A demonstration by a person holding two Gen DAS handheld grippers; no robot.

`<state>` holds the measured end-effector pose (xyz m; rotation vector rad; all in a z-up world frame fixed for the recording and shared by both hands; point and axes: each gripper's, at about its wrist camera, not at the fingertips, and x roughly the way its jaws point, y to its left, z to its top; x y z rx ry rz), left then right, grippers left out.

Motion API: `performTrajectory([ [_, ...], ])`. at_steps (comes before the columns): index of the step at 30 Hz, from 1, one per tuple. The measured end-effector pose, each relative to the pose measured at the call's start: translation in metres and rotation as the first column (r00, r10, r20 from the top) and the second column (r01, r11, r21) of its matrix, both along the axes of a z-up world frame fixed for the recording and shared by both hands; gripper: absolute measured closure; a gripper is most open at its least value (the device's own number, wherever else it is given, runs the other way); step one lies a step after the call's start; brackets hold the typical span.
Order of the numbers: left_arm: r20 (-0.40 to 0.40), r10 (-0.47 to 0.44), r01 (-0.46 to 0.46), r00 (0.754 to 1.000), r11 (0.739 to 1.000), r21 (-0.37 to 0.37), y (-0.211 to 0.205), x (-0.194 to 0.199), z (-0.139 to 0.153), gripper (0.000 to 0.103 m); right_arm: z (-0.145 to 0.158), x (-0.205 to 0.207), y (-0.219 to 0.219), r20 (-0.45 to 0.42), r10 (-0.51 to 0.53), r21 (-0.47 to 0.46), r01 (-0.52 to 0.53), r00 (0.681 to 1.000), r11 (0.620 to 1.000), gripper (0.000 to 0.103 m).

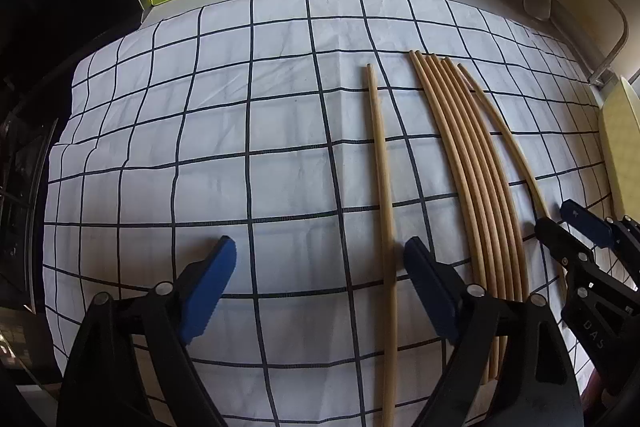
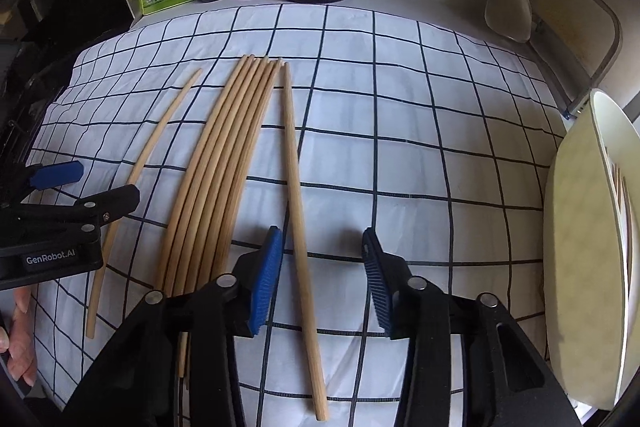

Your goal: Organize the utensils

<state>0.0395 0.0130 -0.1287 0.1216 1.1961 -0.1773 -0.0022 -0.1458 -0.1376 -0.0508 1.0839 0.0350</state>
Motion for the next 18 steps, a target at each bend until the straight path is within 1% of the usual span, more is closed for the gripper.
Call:
performTrajectory([
  [1, 0.005, -0.004, 0.004, 1.0, 1.0, -0.002, -0.001, -0.001, 0.002, 0.038, 0.0, 0.0, 0.002, 0.001, 0.009, 0.0, -0.009, 1.0, 1.0, 0.079],
  [2, 0.009, -0.012, 0.012, 1.0, 1.0, -0.004, -0.003, -0.003, 0.004, 0.049, 0.0, 0.0, 0.004, 0.0, 0.014, 0.001, -0.014, 1.0, 1.0, 0.081],
  [3, 0.014, -0.023, 0.023, 1.0, 1.0, -0.007, -0.005, -0.005, 0.005, 0.055, 0.0, 0.0, 0.006, -0.002, 0.018, 0.003, -0.018, 1.0, 1.0, 0.085],
  [4, 0.019, -0.033, 0.033, 0.999, 0.999, -0.007, -0.007, -0.006, 0.007, 0.07, 0.0, 0.0, 0.007, -0.003, 0.019, 0.002, -0.019, 1.0, 1.0, 0.092],
  [5, 0.021, -0.044, 0.044, 0.999, 0.999, -0.009, -0.009, -0.008, 0.008, 0.087, 0.0, 0.001, 0.007, -0.005, 0.018, 0.005, -0.018, 1.0, 1.0, 0.094],
  [6, 0.02, -0.054, 0.055, 0.998, 0.998, -0.011, -0.011, -0.009, 0.008, 0.093, 0.0, 0.001, 0.006, -0.007, 0.014, 0.009, -0.014, 1.0, 1.0, 0.096],
  [7, 0.021, -0.058, 0.058, 0.998, 0.998, 0.003, -0.013, -0.009, 0.008, 0.096, 0.0, 0.002, 0.005, -0.01, 0.007, 0.022, -0.007, 1.0, 1.0, 0.097],
  [8, 0.019, -0.061, 0.061, 0.998, 0.998, 0.005, -0.013, -0.009, 0.008, 0.096, 0.001, 0.002, 0.002, -0.012, -0.001, 0.041, 0.002, 1.0, 0.999, 0.097],
  [13, -0.021, -0.062, 0.061, 0.998, 0.998, -0.024, -0.007, -0.005, 0.01, 0.096, 0.006, -0.002, -0.01, -0.017, -0.057, 0.13, 0.058, 0.998, 0.99, 0.097],
  [18, -0.014, -0.098, 0.097, 0.995, 0.994, -0.04, -0.013, -0.013, 0.024, 0.096, 0.024, -0.011, -0.015, 0.001, -0.08, 0.184, 0.079, 0.997, 0.98, 0.097],
])
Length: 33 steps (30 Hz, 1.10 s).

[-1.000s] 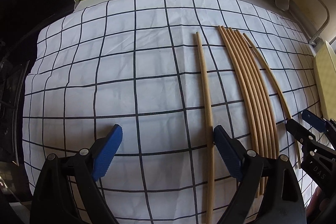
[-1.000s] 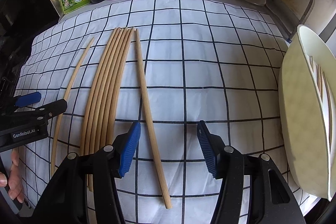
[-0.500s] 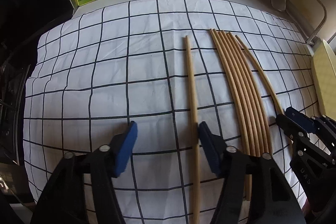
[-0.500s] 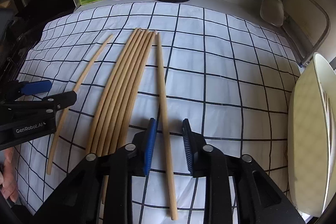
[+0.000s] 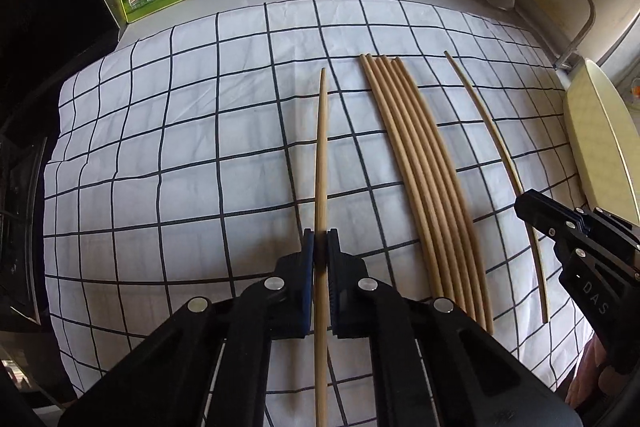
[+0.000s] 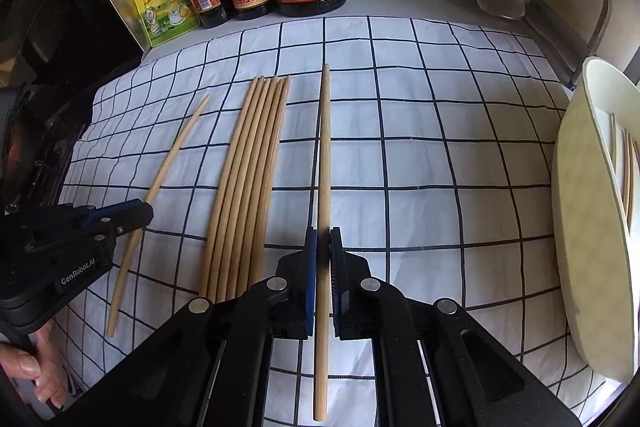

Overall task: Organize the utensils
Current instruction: 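Grasp a chopstick with the left tool while the right tool grasps another, then carry both held chopsticks over the white basin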

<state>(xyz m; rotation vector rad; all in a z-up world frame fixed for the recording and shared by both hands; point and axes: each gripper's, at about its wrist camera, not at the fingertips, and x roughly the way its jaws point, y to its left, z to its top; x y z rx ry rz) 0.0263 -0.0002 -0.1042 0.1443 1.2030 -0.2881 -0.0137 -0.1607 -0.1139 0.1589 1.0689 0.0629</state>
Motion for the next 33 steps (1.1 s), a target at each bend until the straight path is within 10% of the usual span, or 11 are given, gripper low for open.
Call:
performTrajectory([
  [15, 0.123, -0.182, 0.195, 0.976, 0.975, -0.103, -0.088, -0.017, 0.074, 0.096, 0.073, -0.049, -0.072, 0.114, -0.139, 0.03, 0.137, 0.984, 0.99, 0.097],
  [33, 0.195, -0.456, 0.485, 0.869, 0.862, -0.148, -0.253, -0.039, 0.113, 0.096, 0.097, -0.106, -0.208, 0.165, -0.401, 0.042, 0.399, 0.901, 0.916, 0.097],
])
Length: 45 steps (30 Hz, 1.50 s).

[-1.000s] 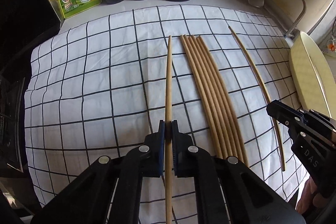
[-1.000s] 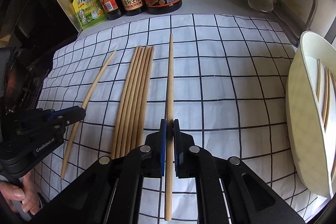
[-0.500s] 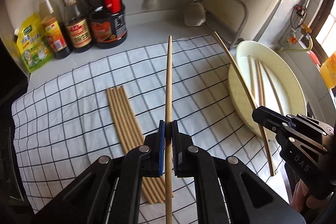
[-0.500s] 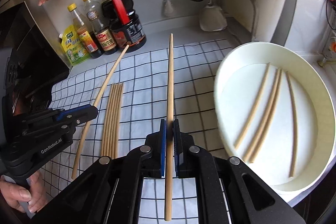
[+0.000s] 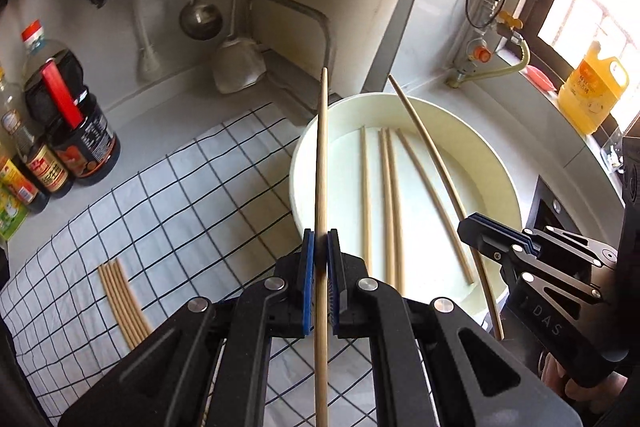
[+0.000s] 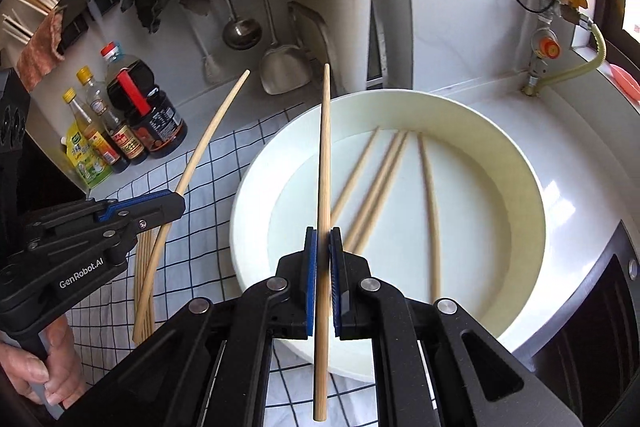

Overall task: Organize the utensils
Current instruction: 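Carry both held chopsticks over the white basin, then open the left tool while the right tool opens, dropping chopsticks into basin, then move both open tools back over the chopstick row on the cloth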

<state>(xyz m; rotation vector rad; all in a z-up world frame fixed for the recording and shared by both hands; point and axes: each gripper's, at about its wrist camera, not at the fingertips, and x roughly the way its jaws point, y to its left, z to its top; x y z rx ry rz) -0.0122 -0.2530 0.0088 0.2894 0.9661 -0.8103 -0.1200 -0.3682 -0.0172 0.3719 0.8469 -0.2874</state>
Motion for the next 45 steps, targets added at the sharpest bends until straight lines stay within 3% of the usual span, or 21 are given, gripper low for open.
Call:
performTrajectory([
  [10, 0.009, -0.074, 0.074, 0.997, 0.996, 0.052, -0.056, 0.001, -0.009, 0.096, -0.012, -0.004, -0.041, 0.01, -0.068, 0.055, 0.067, 0.998, 0.996, 0.097],
  [21, -0.051, -0.121, 0.127, 0.991, 0.984, 0.129, -0.107, 0.007, -0.042, 0.096, -0.046, 0.004, -0.071, -0.073, -0.112, 0.105, 0.12, 0.991, 0.987, 0.097],
  [30, -0.051, -0.117, 0.124, 0.992, 0.975, 0.186, -0.127, 0.015, -0.059, 0.095, -0.06, 0.01, -0.083, -0.107, -0.127, 0.121, 0.14, 0.986, 0.983, 0.097],
  [33, -0.036, -0.094, 0.099, 0.995, 0.975, 0.199, -0.125, 0.017, -0.06, 0.07, -0.06, 0.009, -0.084, -0.096, -0.133, 0.13, 0.145, 0.986, 0.981, 0.096],
  [35, -0.016, -0.075, 0.076, 0.997, 0.98, 0.185, -0.12, 0.018, -0.055, 0.046, -0.058, 0.007, -0.085, -0.09, -0.14, 0.12, 0.151, 0.986, 0.981, 0.094],
  [45, -0.001, -0.019, 0.019, 1.0, 0.987, 0.159, -0.095, 0.017, -0.039, 0.04, -0.052, -0.001, -0.078, -0.08, -0.14, 0.112, 0.148, 0.987, 0.983, 0.092],
])
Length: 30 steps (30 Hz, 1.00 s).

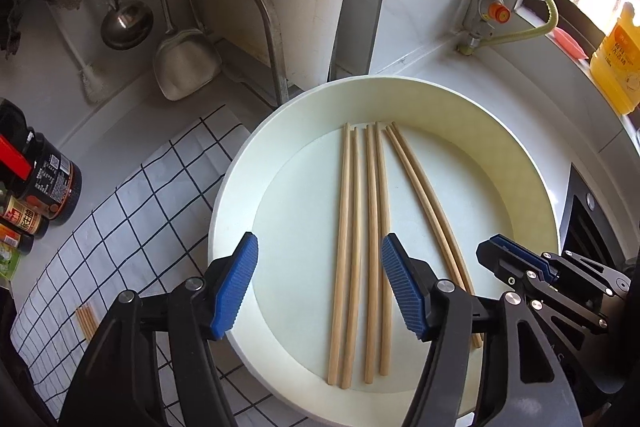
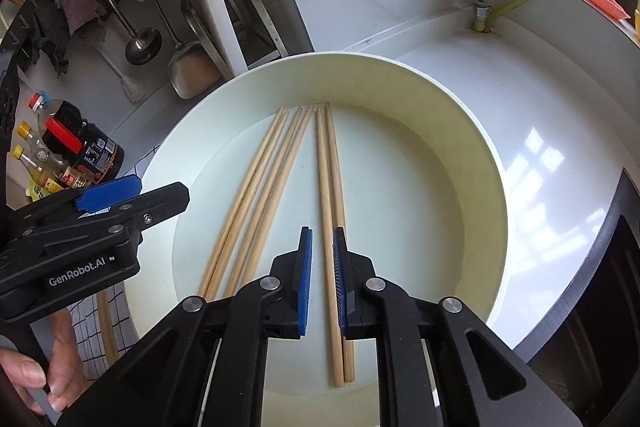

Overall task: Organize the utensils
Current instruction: 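Move both open tools back over the chopstick row on the cloth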

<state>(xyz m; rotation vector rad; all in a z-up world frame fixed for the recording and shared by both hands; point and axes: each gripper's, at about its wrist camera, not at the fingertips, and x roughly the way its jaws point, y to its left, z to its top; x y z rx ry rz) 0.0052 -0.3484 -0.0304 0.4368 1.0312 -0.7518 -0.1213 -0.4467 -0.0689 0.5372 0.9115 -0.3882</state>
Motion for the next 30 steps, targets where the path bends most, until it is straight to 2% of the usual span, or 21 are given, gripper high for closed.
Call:
performTrajectory([
  [11, 0.004, 0.058, -0.058, 0.998, 0.998, -0.007, 0.041, -0.009, 0.009, 0.039, 0.012, -0.005, 0.024, 0.0, 0.037, -0.025, -0.037, 0.999, 0.999, 0.087],
  [15, 0.005, 0.074, -0.074, 0.997, 0.997, -0.015, 0.06, -0.013, 0.013, 0.039, 0.019, -0.007, 0.038, 0.008, 0.057, -0.036, -0.057, 0.998, 0.998, 0.08],
  [19, 0.006, 0.099, -0.099, 0.995, 0.995, -0.024, 0.082, -0.016, 0.016, 0.039, 0.025, -0.007, 0.054, 0.013, 0.084, -0.053, -0.083, 0.996, 0.995, 0.079],
  [24, 0.006, 0.141, -0.141, 0.99, 0.99, -0.033, 0.11, -0.016, 0.018, 0.034, 0.031, -0.006, 0.075, 0.011, 0.12, -0.069, -0.119, 0.993, 0.991, 0.072],
  [26, 0.002, 0.164, -0.164, 0.986, 0.986, -0.034, 0.121, -0.016, 0.018, 0.025, 0.031, -0.004, 0.083, 0.01, 0.135, -0.071, -0.134, 0.991, 0.988, 0.07],
  [30, -0.011, 0.213, -0.214, 0.977, 0.976, -0.03, 0.146, -0.013, 0.015, 0.023, 0.033, 0.001, 0.101, 0.012, 0.163, -0.076, -0.161, 0.987, 0.984, 0.064],
])
